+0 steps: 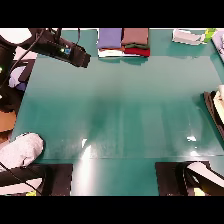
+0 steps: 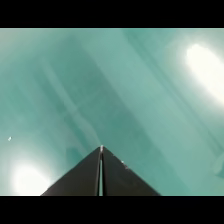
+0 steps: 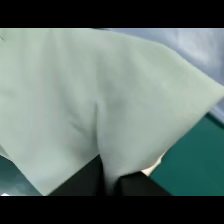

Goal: Fold the shirts.

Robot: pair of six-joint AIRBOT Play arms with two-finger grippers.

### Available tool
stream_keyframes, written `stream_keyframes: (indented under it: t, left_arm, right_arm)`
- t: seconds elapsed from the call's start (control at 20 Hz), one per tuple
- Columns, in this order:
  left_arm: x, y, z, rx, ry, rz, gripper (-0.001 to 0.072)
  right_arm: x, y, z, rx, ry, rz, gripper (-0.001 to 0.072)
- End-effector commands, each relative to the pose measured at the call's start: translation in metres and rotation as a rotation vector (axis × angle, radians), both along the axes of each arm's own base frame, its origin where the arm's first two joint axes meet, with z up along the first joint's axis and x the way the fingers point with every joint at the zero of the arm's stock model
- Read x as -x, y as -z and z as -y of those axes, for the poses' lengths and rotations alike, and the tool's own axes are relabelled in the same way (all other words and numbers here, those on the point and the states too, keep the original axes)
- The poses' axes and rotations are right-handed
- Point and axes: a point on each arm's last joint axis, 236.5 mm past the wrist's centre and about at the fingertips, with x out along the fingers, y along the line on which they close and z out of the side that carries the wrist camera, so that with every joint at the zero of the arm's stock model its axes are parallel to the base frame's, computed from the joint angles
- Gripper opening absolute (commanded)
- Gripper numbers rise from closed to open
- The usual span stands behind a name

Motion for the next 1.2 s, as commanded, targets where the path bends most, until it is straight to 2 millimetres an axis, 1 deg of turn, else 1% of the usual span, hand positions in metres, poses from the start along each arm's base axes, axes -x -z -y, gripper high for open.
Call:
stream_keyframes:
  t: [0.0,0.05,0.1,0.15,0.2,0.25,0.3,0.35,0.4,0.45,0.5,0.55,0.6,0.7,0.8,0.85,0.95,1.0,1.05,1.1,1.15]
  left_arm:
    - [0.001,0.015,-0.001,-0.014,-0.001,-0.031,0.0027]
    - [0.001,0.015,0.000,-0.013,-0.001,-0.029,0.0027]
    - [-0.001,0.013,0.000,-0.008,-0.003,-0.022,0.0027]
    - [-0.002,0.012,0.001,-0.003,-0.006,-0.013,0.0027]
    - [-0.004,0.010,0.001,0.002,-0.008,-0.005,0.0027]
    - [-0.006,0.008,0.002,0.008,-0.010,0.003,0.0027]
    - [-0.006,0.008,0.002,0.010,-0.012,0.005,0.0027]
    - [-0.006,0.008,0.002,0.011,-0.012,0.004,0.0027]
    - [-0.006,0.008,0.002,0.011,-0.012,0.003,0.0027]
    - [-0.006,0.008,0.002,0.010,-0.013,0.002,0.0027]
    - [-0.006,0.008,0.002,0.010,-0.012,0.002,0.0027]
    - [-0.006,0.008,0.002,0.010,-0.012,0.002,0.0027]
    - [-0.006,0.008,0.002,0.009,-0.012,0.002,0.0028]
    - [-0.007,0.007,0.002,0.012,-0.014,0.010,0.0028]
    - [-0.008,0.007,0.001,0.010,-0.017,0.016,0.0028]
    - [-0.008,0.007,0.001,0.007,-0.016,0.013,0.0027]
    - [-0.008,0.007,0.001,0.009,-0.016,0.014,0.0027]
    - [-0.008,0.007,0.002,0.010,-0.016,0.014,0.0028]
    - [-0.008,0.007,0.001,0.010,-0.016,0.014,0.0027]
    - [-0.008,0.007,0.002,0.010,-0.017,0.015,0.0027]
    - [-0.008,0.007,0.002,0.010,-0.017,0.015,0.0027]
  right_arm:
    - [0.025,0.036,0.002,-0.040,0.032,-0.053,0.0463]
    - [0.023,0.035,0.005,-0.025,0.034,-0.045,0.0653]
    - [0.016,0.031,0.007,-0.011,0.026,-0.020,0.0690]
    - [0.002,0.023,0.005,-0.009,0.005,0.026,0.0690]
    - [-0.020,0.012,0.002,0.007,-0.029,0.090,0.0690]
    - [-0.049,-0.004,-0.005,0.023,-0.081,0.173,0.0689]
    - [-0.080,-0.018,-0.018,0.026,-0.143,0.248,0.0690]
    - [-0.114,-0.032,-0.040,0.015,-0.225,0.320,0.0689]
    - [-0.147,-0.043,-0.071,-0.013,-0.321,0.377,0.0689]
    - [-0.175,-0.048,-0.102,-0.035,-0.415,0.408,0.0689]
    - [-0.197,-0.050,-0.136,-0.055,-0.510,0.415,0.0689]
    - [-0.216,-0.046,-0.175,-0.079,-0.617,0.401,0.0689]
    - [-0.231,-0.042,-0.211,-0.104,-0.713,0.390,0.0689]
    - [-0.252,-0.033,-0.288,-0.159,-0.905,0.365,0.0689]
    - [-0.259,-0.020,-0.354,-0.210,-1.059,0.330,0.0688]
    - [-0.260,-0.013,-0.381,-0.232,-1.121,0.311,0.0683]
    - [-0.257,-0.001,-0.428,-0.268,-1.230,0.277,0.0617]
    - [-0.254,0.003,-0.446,-0.281,-1.269,0.263,0.0507]
    - [-0.251,0.007,-0.461,-0.294,-1.303,0.250,0.0380]
    - [-0.249,0.011,-0.473,-0.303,-1.330,0.238,0.0237]
    - [-0.246,0.013,-0.481,-0.309,-1.349,0.230,0.0065]
